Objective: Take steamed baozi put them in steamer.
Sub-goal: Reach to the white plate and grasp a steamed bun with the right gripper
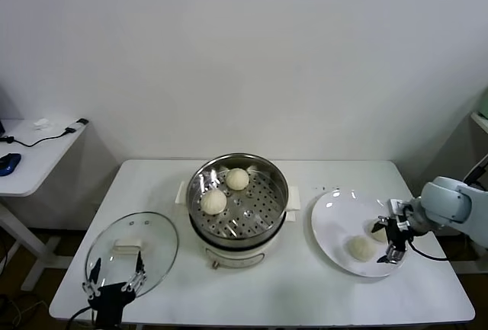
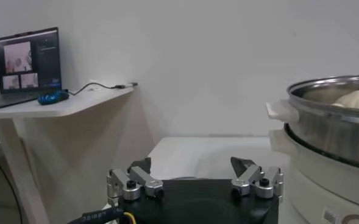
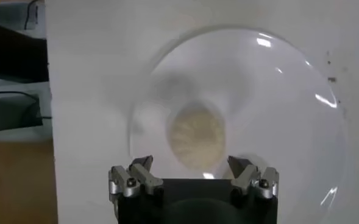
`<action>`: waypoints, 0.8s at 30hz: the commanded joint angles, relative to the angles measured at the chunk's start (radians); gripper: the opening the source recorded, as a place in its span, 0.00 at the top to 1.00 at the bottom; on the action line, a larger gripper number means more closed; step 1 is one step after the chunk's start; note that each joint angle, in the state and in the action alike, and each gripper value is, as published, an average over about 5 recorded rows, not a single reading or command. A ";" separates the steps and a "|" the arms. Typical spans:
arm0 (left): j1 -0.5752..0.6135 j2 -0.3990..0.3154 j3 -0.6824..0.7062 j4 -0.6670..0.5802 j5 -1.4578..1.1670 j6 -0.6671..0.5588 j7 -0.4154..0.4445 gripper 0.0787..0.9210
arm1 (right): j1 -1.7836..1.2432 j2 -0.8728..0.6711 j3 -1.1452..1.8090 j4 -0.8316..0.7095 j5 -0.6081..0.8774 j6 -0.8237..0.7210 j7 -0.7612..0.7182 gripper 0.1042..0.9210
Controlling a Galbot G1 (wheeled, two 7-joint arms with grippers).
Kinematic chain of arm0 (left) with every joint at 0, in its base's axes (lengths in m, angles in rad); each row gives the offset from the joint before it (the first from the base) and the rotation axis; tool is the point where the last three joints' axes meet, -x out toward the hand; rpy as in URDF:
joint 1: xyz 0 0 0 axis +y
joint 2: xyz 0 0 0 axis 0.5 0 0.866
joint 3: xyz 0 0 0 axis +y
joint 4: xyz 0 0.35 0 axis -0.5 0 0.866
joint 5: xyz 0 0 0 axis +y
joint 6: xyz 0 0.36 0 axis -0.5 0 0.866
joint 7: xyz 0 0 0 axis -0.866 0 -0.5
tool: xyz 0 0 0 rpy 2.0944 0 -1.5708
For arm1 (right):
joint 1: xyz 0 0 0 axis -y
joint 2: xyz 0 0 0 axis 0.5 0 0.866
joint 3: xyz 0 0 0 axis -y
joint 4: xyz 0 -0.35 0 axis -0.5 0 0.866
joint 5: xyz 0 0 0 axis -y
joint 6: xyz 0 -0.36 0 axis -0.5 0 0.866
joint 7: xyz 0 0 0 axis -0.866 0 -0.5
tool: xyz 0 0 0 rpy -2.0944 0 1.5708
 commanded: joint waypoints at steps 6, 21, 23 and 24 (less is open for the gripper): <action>0.007 -0.006 0.003 -0.002 0.009 -0.007 -0.005 0.12 | -0.091 0.103 0.058 -0.107 -0.011 -0.005 0.014 0.12; 0.001 -0.011 0.005 0.008 0.013 -0.008 -0.007 0.12 | -0.041 0.171 -0.016 -0.137 0.001 0.012 -0.030 0.12; -0.001 -0.011 0.005 0.010 0.013 -0.007 -0.006 0.12 | -0.039 0.176 -0.019 -0.141 -0.001 0.014 -0.032 0.13; -0.003 -0.011 0.006 0.011 0.013 -0.007 -0.006 0.12 | -0.037 0.178 -0.019 -0.144 -0.002 0.014 -0.032 0.13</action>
